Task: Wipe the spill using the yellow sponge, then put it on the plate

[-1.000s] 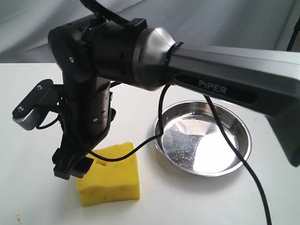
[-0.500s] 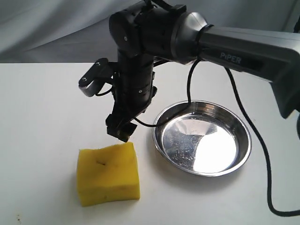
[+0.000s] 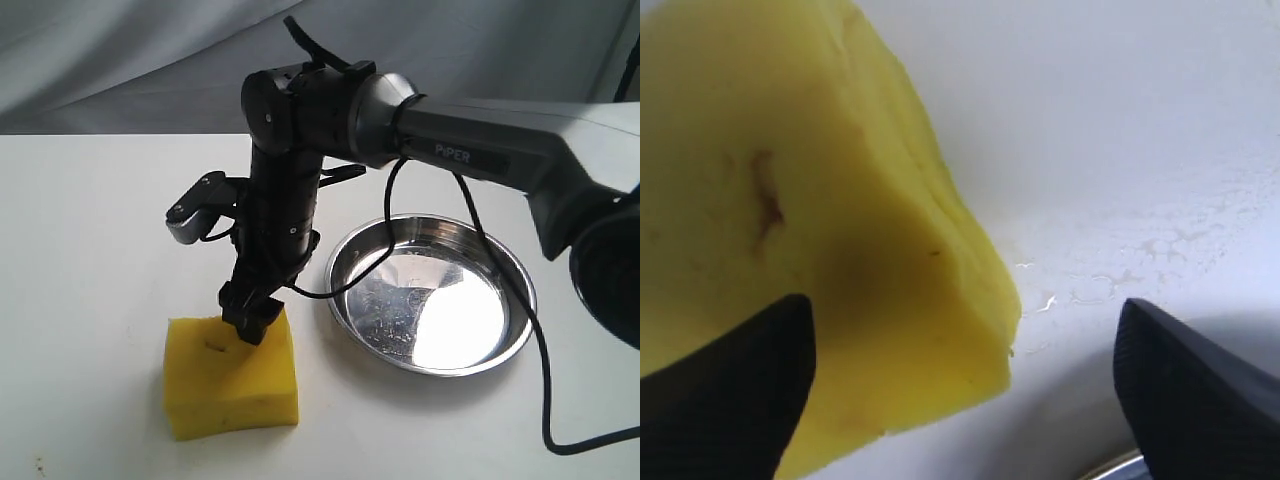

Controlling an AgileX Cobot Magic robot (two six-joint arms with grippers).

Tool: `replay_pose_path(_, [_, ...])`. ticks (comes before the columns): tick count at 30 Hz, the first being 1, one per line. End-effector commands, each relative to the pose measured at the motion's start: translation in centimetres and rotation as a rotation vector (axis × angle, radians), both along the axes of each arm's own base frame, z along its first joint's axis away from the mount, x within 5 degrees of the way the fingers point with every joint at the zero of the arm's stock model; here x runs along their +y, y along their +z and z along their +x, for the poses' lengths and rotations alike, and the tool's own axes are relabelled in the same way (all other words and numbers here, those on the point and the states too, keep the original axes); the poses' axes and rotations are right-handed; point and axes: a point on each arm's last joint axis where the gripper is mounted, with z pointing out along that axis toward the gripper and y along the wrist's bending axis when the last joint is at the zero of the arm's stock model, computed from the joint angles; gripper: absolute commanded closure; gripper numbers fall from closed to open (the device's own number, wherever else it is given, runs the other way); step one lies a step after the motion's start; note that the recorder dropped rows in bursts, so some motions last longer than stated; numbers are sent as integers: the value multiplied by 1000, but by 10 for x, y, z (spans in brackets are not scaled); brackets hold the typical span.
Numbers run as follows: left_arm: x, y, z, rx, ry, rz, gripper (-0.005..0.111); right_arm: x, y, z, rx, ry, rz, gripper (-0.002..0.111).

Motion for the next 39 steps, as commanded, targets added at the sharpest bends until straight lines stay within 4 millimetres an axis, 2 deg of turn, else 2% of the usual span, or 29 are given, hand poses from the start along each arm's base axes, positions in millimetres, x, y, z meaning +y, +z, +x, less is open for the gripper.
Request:
replay_pose_path(1, [0,0,0,-7,-3,-3,107,1,-10,-3,26,10,-9,36])
replay_pose_path(7, [0,0,0,-7,-3,-3,107,-3,-30,-7,74,9,-50,44])
replay_pose_path(13, [0,0,0,-7,-3,-3,107,-4,-35,-9,88,8,-59,51])
replay_pose_path(17, [0,0,0,-7,-3,-3,107,-3,-35,-9,85,7,-55,61])
replay_pose_path(23, [0,0,0,-7,-3,-3,107,-3,-35,-9,85,7,-55,90])
replay_pose_path(28, [0,0,0,-7,-3,-3,107,-3,-35,-9,85,7,-55,107])
replay_pose_path(39, [0,0,0,-7,-3,-3,107,-3,-35,-9,85,7,-55,107])
